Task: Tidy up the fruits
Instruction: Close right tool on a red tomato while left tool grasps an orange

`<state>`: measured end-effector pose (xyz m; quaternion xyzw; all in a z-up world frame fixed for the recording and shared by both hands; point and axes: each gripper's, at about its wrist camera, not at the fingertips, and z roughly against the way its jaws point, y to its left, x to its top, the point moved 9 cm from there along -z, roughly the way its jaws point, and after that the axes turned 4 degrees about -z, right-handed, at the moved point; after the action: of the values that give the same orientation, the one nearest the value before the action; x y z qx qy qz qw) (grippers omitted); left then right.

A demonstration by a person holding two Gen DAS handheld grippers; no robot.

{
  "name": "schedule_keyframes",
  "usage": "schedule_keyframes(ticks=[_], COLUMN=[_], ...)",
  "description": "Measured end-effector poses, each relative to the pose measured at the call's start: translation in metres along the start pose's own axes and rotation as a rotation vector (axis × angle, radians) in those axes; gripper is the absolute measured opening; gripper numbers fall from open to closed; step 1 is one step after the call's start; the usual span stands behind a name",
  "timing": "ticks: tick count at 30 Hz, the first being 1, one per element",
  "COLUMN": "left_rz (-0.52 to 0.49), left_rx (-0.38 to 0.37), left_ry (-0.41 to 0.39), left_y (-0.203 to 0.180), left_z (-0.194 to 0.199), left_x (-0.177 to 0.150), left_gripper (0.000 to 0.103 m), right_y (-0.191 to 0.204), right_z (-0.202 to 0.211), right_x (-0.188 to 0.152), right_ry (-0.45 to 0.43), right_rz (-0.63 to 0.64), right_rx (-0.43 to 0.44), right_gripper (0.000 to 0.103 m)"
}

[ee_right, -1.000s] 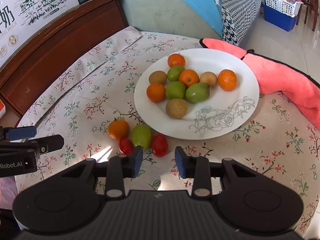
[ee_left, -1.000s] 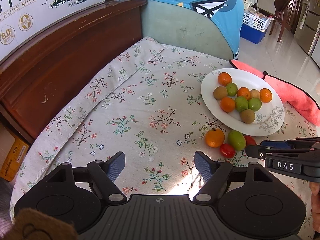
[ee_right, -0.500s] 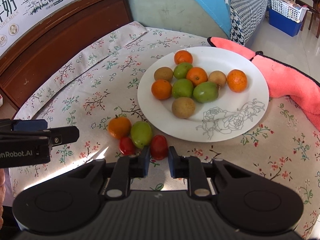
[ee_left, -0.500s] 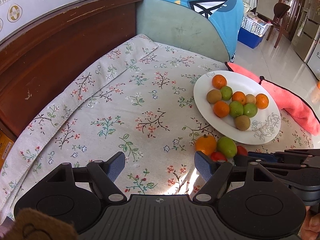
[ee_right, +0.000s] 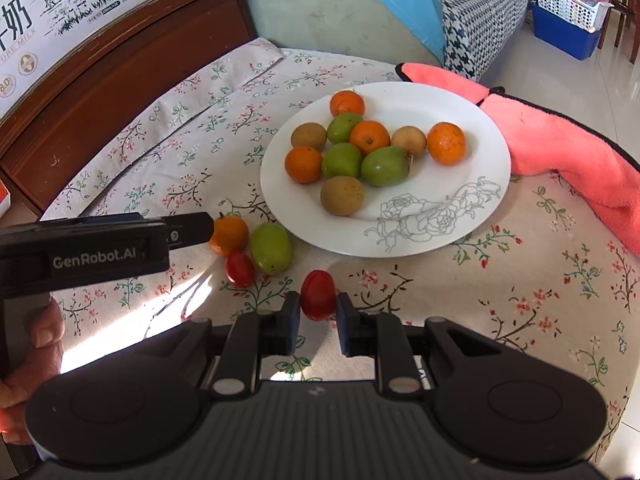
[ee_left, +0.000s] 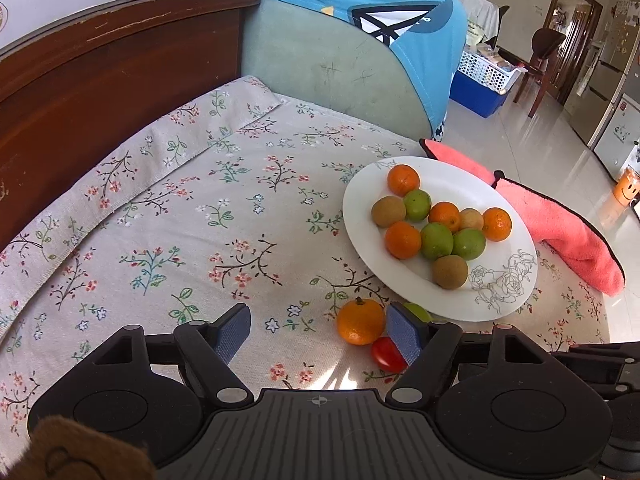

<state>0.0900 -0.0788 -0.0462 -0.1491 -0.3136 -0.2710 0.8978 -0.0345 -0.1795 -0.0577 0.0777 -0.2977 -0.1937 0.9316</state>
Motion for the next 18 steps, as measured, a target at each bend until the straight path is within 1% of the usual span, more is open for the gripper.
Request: schedule_keyframes(ticks=[3,7,8,10,14,15,16,17,18], left_rz=[0.011,0.031,0.04,0.047,-0.006,-0.018,-0.024,-0.026,-0.028], left_rx=[0.004,0.002,-0.007,-0.014,0.014,0.018,0.014,0.007,-0.002], left_ry=[0.002,0.022,0.026,0.039,0.02,0.016,0.013,0.013,0.014], left_y=[-0.004,-0.006,-0.007,-0.008,-0.013,-0.014,-0.016,-0.017,-0.018], left_z=[-0.007,-0.016,-0.018,-0.021,-0.025,-0.026,-0.026,-0.025,-0.025], left_x=[0.0,-0.003,-0.004,-0.007,-0.008,-0.008,-0.008,-0.008,-0.008], left_gripper=[0.072,0.062,0.061,0.053,0.053,0.049,0.043,0.04,0.034], right_y=[-0.002,-0.005,-0.006,-0.008,-0.009,-0.01,-0.01,-0.01,-0.01], right_z=[0.001,0.003,0.003,0.004,0.004,0.003,0.004,0.004,0.004], right_x=[-0.001,-0.002,-0.002,-0.002,-0.003,-0.003,-0.003,-0.002,-0.002], right_ry=[0.006,0.006,0.007,0.009,0.012,0.012,0.013,0.013,0.014], right_rz=[-0.002,-0.01,-0.013,-0.019,-0.026,-0.027,-0.029,-0.031,-0.033], right_rx=[-0.001,-0.004,-0.004,-0.005,-0.005,-0.005,-0.004,-0.003,-0.001], right_gripper=[0.019,0.019,0.019,0.019,0.019,0.019,0.019,0.019,0.019])
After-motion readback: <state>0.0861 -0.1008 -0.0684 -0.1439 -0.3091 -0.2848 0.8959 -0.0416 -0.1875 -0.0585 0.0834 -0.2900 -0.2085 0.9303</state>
